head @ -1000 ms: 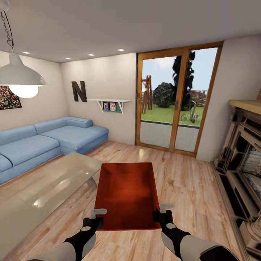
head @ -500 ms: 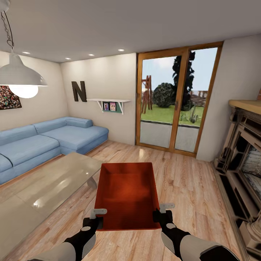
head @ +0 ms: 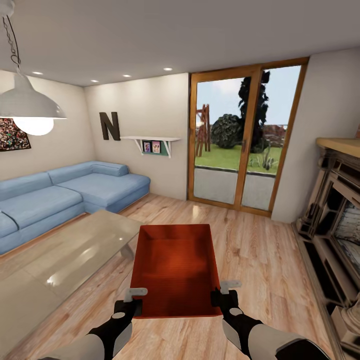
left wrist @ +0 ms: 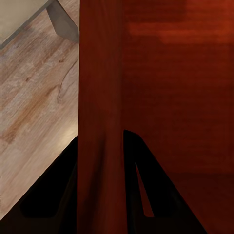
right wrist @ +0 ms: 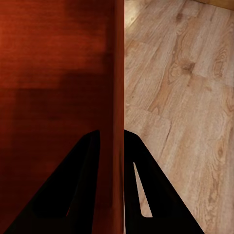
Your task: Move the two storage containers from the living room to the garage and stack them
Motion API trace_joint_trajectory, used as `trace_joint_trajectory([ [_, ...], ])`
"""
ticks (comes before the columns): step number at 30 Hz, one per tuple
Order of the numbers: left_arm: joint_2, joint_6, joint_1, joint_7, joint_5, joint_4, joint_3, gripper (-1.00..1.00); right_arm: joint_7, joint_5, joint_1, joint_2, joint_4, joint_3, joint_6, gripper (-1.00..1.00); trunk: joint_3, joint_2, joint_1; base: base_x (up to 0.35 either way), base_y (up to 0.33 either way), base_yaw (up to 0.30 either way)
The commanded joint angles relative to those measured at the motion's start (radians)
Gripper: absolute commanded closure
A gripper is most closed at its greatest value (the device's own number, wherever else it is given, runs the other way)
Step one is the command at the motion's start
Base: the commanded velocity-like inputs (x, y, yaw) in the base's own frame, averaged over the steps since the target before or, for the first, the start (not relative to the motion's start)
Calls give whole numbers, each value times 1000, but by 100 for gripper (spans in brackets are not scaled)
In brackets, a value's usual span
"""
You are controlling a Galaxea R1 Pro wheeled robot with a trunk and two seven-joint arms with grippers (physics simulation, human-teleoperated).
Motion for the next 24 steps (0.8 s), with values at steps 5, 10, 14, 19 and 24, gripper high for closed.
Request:
trace_joint_trajectory([
  [5,0,-6,-1,11,9,2,11,100,-5,-2,-1,10,0,-38,-3,100,0,-2,0,0,0,211],
  [10,0,-6,-1,11,9,2,11,100,-8,0,-1,11,1,-38,-3,100,3,-2,0,0,0,261],
  [14,0,-6,-1,11,9,2,11,100,-11,1,-1,10,1,-37,-4,100,7,-2,0,0,0,266],
  [19,0,-6,-1,11,9,2,11,100,-11,0,-1,10,1,-37,-4,100,11,-2,0,0,0,267],
  [24,0,-6,-1,11,9,2,11,100,-10,-1,-1,10,1,-37,-4,100,15,-2,0,0,0,275],
])
